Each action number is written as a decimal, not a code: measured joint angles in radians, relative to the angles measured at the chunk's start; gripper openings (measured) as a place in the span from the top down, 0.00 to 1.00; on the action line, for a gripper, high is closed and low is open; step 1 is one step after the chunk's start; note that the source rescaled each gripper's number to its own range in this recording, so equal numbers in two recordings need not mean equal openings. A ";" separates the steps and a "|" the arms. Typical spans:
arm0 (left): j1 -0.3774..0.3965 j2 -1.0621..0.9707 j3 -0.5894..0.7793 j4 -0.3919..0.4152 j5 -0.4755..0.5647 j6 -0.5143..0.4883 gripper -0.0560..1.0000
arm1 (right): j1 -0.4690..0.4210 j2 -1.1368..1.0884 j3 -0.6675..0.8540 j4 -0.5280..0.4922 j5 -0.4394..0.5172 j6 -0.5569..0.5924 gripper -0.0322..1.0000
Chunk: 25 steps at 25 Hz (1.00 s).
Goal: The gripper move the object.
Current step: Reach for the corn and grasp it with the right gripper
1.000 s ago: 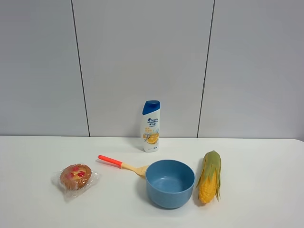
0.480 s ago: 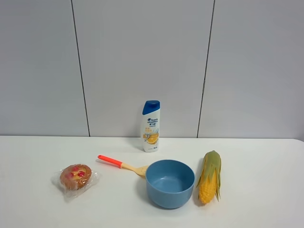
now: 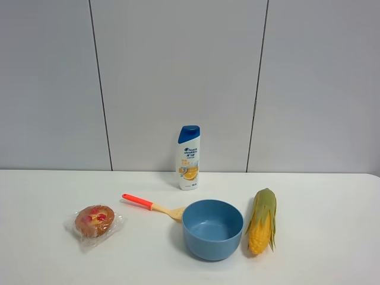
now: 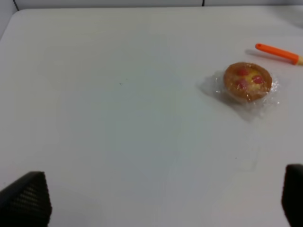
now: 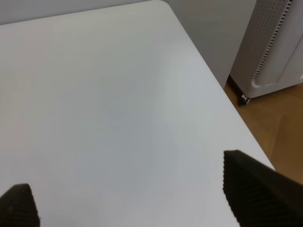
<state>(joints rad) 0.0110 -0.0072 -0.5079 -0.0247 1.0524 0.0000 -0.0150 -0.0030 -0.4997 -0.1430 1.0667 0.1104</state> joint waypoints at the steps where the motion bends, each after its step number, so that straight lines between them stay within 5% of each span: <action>1: 0.000 0.000 0.000 0.000 0.000 0.000 0.00 | 0.000 0.000 0.000 0.000 0.000 0.000 0.18; 20: 0.000 0.000 0.000 0.000 0.000 0.000 0.00 | 0.000 0.000 0.000 0.004 0.000 0.000 0.18; 25: 0.000 0.000 0.000 0.000 0.000 0.000 0.00 | 0.000 0.117 0.000 0.124 0.000 -0.125 0.18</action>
<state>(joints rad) 0.0110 -0.0072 -0.5079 -0.0247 1.0524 0.0000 -0.0150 0.1145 -0.4993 -0.0194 1.0667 -0.0146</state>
